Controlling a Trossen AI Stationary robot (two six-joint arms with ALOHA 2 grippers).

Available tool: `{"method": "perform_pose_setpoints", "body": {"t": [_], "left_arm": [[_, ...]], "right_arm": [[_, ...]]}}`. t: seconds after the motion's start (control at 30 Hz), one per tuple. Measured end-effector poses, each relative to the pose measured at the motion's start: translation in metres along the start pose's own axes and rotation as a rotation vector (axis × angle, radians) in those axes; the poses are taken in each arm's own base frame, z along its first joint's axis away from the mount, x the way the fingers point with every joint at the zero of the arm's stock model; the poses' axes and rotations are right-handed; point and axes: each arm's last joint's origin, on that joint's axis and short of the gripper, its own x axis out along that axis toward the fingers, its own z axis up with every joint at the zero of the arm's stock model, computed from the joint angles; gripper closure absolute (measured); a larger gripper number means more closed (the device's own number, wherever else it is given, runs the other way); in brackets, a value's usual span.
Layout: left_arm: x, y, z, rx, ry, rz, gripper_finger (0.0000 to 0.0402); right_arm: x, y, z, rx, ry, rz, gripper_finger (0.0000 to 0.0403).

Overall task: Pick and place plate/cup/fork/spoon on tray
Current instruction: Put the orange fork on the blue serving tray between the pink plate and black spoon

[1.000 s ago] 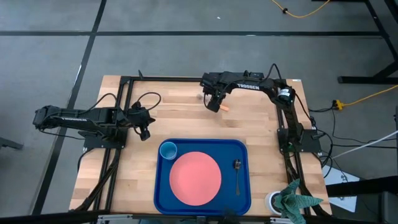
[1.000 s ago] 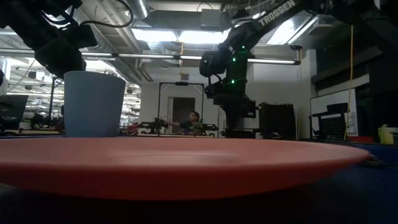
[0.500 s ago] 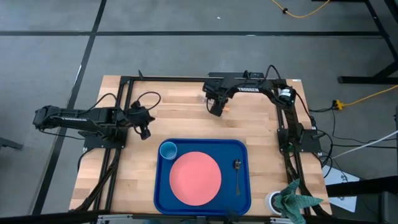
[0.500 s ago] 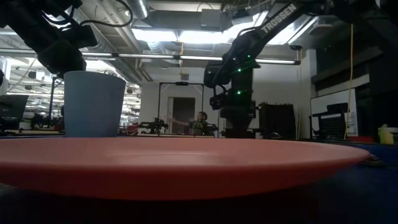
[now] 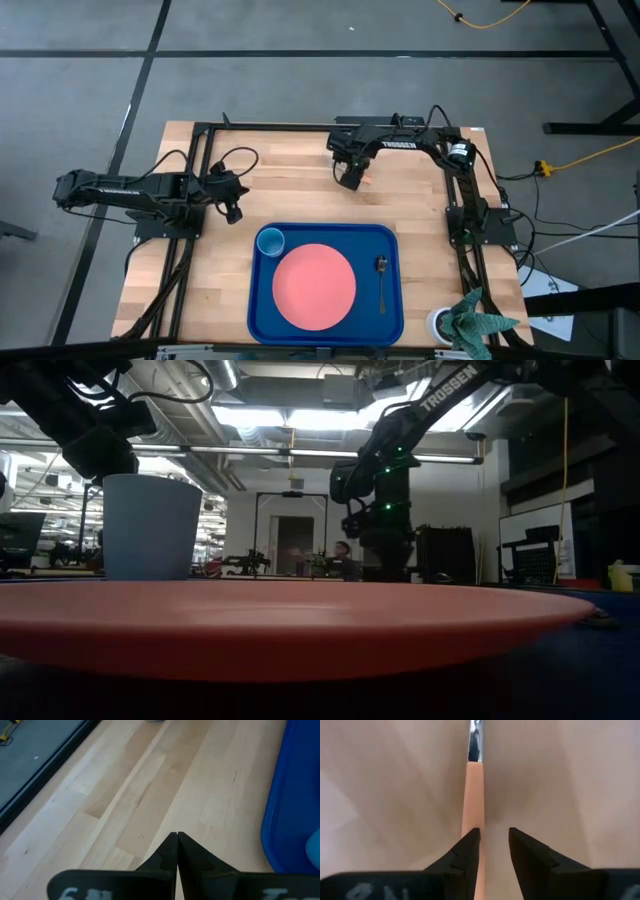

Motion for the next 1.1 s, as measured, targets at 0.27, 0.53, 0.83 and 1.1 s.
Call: {"method": "perform_pose_setpoints", "body": {"t": [0.27, 0.53, 0.83, 1.1], "left_arm": [[0.000, 0.000, 0.000, -0.001, 0.000, 0.001, 0.0401], [0.000, 0.000, 0.000, -0.002, 0.000, 0.001, 0.0401], [0.000, 0.000, 0.000, -0.002, 0.000, 0.000, 0.0401], [0.000, 0.000, 0.000, -0.002, 0.001, 0.000, 0.0401]], "right_arm": [[-0.005, 0.022, -0.010, 0.048, 0.105, 0.014, 0.0289], [-0.033, 0.047, -0.006, 0.046, 0.127, 0.012, 0.0289], [-0.037, 0.061, 0.004, 0.226, 0.002, -0.017, 0.0289], [-0.032, 0.060, 0.006, 0.227, -0.012, -0.044, 0.0289]]}}
